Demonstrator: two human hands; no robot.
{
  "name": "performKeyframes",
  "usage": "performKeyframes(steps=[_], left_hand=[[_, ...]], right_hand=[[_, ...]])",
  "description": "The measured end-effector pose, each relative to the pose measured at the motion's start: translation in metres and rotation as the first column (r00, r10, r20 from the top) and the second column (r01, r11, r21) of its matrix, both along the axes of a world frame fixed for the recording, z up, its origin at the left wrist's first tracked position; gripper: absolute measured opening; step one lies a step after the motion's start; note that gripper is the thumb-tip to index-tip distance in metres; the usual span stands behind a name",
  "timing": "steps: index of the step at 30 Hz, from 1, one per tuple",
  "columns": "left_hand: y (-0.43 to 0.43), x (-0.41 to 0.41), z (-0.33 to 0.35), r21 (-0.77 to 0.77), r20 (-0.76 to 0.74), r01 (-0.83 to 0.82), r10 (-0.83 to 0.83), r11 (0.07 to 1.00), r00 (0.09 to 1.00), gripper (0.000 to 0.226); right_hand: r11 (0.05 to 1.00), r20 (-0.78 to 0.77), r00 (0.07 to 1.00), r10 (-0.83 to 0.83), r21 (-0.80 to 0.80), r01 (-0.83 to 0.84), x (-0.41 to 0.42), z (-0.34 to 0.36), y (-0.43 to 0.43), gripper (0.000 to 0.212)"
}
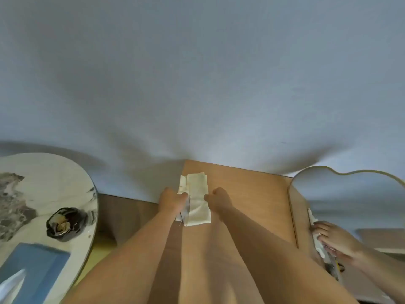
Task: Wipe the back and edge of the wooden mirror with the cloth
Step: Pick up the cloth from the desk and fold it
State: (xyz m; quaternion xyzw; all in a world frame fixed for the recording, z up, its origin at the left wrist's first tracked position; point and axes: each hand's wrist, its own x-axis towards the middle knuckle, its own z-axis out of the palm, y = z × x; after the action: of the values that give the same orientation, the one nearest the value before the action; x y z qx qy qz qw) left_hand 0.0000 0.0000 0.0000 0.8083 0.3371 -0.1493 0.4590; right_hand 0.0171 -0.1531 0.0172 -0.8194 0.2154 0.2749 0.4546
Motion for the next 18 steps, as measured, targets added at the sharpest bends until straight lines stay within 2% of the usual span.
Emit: performKeyframes(steps=[2,4,6,8,10,14,16,18], left_hand=[[-0.001,0.009,-0.008,0.021,-0.041,-0.007,0.008,1.0,0.999,0.029],[-0.004,0.013,-0.015,0.041,-0.091,0.014,-0.01,0.999,0.996,0.029],[-0.006,0.015,-0.023,-0.016,-0.113,-0.049,0.047,0.999,0.993,0.035],[-0.004,0.016,-0.026,-0.052,-0.115,-0.146,0.139,0.988,0.984,0.041],[-0.001,0.016,-0.031,-0.087,-0.133,-0.177,0.164,0.98,0.977,0.046],[-0.003,0.013,-0.023,-0.221,-0.06,-0.254,0.247,0.941,0.967,0.04],[-0.006,0.009,-0.009,-0.414,0.001,-0.254,0.279,0.874,0.96,0.047],[-0.008,0.002,0.006,-0.64,0.066,-0.134,0.228,0.757,0.971,0.048]], right_hand=[[1.0,-0.002,1.0,-0.002,-0.017,0.002,0.011,-0.011,0.006,0.028],[1.0,-0.029,1.0,-0.002,-0.027,0.002,0.014,-0.019,0.011,0.028],[1.0,-0.047,0.999,-0.008,-0.028,0.006,0.014,-0.023,0.014,0.025],[0.999,-0.051,0.998,-0.042,0.024,0.043,0.017,-0.022,0.014,0.02],[0.993,-0.057,0.996,-0.063,0.098,0.068,0.016,-0.018,0.013,0.004],[0.964,0.032,0.998,-0.057,0.261,0.047,0.002,-0.002,0.008,0.01],[0.937,0.086,0.994,-0.075,0.348,0.04,-0.005,0.014,0.005,0.027],[0.905,0.158,0.985,-0.073,0.425,-0.001,-0.01,0.035,0.0,0.043]])
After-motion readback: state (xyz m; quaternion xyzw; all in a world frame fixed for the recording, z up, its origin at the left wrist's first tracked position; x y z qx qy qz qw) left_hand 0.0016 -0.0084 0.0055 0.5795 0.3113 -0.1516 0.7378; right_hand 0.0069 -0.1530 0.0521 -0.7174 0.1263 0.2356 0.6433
